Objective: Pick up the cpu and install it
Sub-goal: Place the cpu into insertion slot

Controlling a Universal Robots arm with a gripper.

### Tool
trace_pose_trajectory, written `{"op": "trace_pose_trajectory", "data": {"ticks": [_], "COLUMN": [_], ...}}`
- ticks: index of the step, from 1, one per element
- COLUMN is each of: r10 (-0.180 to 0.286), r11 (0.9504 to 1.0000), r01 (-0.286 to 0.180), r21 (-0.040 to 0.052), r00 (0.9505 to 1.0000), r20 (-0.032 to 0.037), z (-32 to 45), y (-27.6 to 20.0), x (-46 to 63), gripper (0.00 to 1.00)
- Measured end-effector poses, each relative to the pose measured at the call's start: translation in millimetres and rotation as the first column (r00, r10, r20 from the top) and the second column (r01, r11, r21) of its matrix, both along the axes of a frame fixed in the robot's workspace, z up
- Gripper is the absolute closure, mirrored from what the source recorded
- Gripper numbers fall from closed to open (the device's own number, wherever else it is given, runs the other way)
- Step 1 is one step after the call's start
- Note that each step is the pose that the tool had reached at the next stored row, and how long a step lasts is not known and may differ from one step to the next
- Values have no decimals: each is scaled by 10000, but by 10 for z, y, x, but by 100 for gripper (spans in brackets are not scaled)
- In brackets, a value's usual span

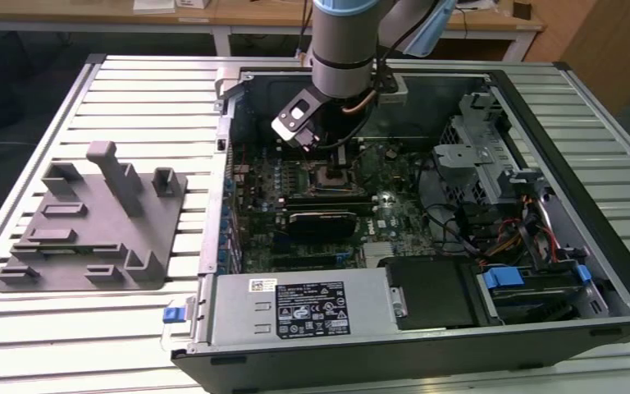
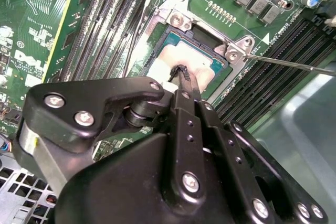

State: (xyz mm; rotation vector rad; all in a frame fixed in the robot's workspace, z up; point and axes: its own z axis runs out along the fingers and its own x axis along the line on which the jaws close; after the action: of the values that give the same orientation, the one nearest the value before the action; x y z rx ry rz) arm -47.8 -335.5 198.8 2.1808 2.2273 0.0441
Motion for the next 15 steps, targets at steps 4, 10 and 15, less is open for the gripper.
{"op": "trace_pose_trajectory", "data": {"ticks": [4, 10, 15], "r10": [0, 0, 0], "r11": [10000, 10000, 10000], "r01": [0, 0, 0], "r21": [-2, -3, 0], "r00": [10000, 10000, 10000], "r20": [-1, -2, 0], "z": [-2, -7, -8], "y": [0, 0, 0], "x": [0, 0, 0], "gripper": [89, 89, 89]}}
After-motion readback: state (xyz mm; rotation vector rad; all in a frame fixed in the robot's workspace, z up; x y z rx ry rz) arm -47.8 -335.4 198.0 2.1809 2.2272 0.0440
